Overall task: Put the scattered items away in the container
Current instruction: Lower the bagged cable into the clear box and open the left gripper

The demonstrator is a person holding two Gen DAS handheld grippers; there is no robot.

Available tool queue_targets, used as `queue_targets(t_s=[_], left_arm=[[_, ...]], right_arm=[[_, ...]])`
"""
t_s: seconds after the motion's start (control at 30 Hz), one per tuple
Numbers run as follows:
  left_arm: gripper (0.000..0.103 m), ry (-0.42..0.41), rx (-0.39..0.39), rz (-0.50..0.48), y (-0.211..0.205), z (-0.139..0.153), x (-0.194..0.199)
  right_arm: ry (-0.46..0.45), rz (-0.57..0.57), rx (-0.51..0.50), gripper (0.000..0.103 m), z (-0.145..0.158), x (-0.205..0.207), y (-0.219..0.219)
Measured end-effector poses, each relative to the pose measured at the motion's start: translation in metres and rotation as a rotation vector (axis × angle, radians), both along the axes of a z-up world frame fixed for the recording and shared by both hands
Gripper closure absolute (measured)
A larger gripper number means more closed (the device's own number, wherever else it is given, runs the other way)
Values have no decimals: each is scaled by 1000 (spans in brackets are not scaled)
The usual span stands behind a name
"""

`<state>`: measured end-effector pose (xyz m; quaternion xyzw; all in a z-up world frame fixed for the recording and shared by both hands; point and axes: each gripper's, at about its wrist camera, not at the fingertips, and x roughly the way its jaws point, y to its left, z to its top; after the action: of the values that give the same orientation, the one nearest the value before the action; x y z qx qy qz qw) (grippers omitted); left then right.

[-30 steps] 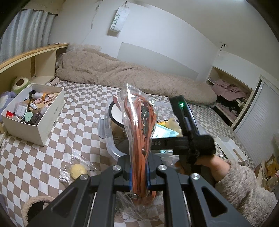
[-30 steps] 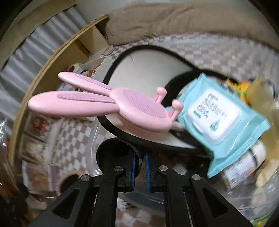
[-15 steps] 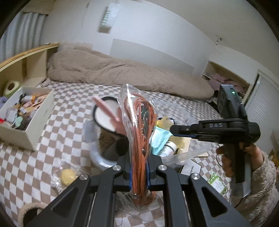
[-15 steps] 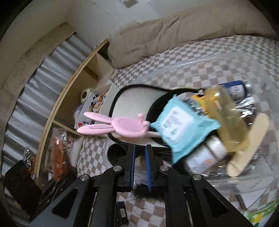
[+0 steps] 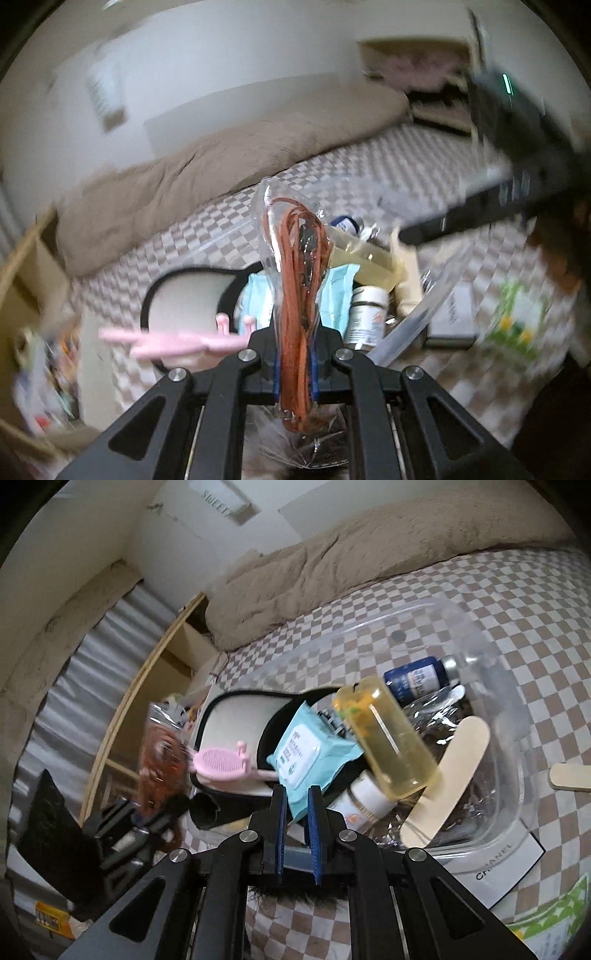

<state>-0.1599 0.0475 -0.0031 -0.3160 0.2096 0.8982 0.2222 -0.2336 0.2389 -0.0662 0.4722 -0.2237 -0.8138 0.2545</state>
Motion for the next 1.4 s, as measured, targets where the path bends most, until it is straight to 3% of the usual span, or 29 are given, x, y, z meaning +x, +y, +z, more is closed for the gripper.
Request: queue_targets(t_s=[0.2, 0.27, 0.33, 0.37, 0.4, 0.43, 0.53, 0.67, 0.87, 1.2, 1.4], left_arm=[[91, 57, -243, -159, 28, -31, 1], [87, 35, -269, -185, 30, -39, -2], [64, -38, -256, -189, 29, -45, -10], [43, -43, -244, -179, 27, -45, -11], [34, -18, -218, -160, 23, -42, -11], [32, -14, -188, -157, 20, -40, -11], [32, -36, -60, -119, 5, -28, -9], [32, 1, 61, -35, -16, -12, -2], [32, 26, 367, 152, -61, 14, 9], [31, 70, 504, 341, -86, 31, 24], [31, 67, 594, 418, -100, 32, 29]], right_arm=[[29, -48, -116, 92, 9, -5, 18], [29, -53, -123, 92, 10, -6, 18], [27, -54, -113, 92, 9, -7, 15], [24, -54, -109, 92, 8, -7, 14], [20, -52, -106, 92, 6, -8, 14], [15, -48, -102, 92, 4, -8, 12], [1, -25, -87, 92, -2, -10, 7], [-26, 8, -71, 92, -12, -15, -2], [-87, 124, 14, 92, -32, -21, -37], [-72, 148, 230, 92, -47, -43, -79], [-160, 376, 225, 92, -50, -33, -87]])
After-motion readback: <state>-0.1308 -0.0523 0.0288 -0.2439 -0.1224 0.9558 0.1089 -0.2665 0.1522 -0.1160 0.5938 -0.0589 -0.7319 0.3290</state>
